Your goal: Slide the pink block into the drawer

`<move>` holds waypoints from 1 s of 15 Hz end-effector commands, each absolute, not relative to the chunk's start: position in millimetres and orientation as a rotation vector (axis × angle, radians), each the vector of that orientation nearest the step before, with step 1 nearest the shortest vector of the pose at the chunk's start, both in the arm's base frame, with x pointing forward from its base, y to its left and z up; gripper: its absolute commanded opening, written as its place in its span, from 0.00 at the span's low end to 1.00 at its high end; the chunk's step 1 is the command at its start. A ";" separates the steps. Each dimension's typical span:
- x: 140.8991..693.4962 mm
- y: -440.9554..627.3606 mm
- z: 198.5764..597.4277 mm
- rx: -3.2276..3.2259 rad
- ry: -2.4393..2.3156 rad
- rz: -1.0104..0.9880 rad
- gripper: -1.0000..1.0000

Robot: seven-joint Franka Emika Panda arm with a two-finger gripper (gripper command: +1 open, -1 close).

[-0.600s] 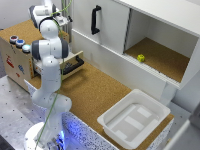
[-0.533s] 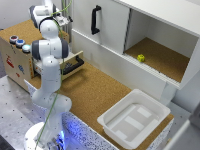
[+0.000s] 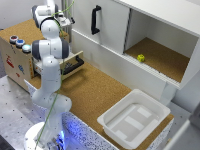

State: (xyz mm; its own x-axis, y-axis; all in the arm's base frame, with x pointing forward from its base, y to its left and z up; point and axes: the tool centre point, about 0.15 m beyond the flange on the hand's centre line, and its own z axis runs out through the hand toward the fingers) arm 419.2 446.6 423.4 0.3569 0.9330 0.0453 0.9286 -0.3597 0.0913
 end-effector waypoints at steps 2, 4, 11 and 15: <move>408.4 411.3 425.2 2.594 1.657 0.061 0.00; 406.9 400.7 421.8 2.618 1.628 0.053 0.00; 408.0 385.6 421.4 2.677 1.569 0.074 0.00; 408.7 380.7 427.0 2.710 1.525 0.110 1.00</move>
State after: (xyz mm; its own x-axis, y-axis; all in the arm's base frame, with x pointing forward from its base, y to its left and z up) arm 417.8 401.4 425.8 0.4873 0.8722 -0.0421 0.8721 -0.4836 0.0741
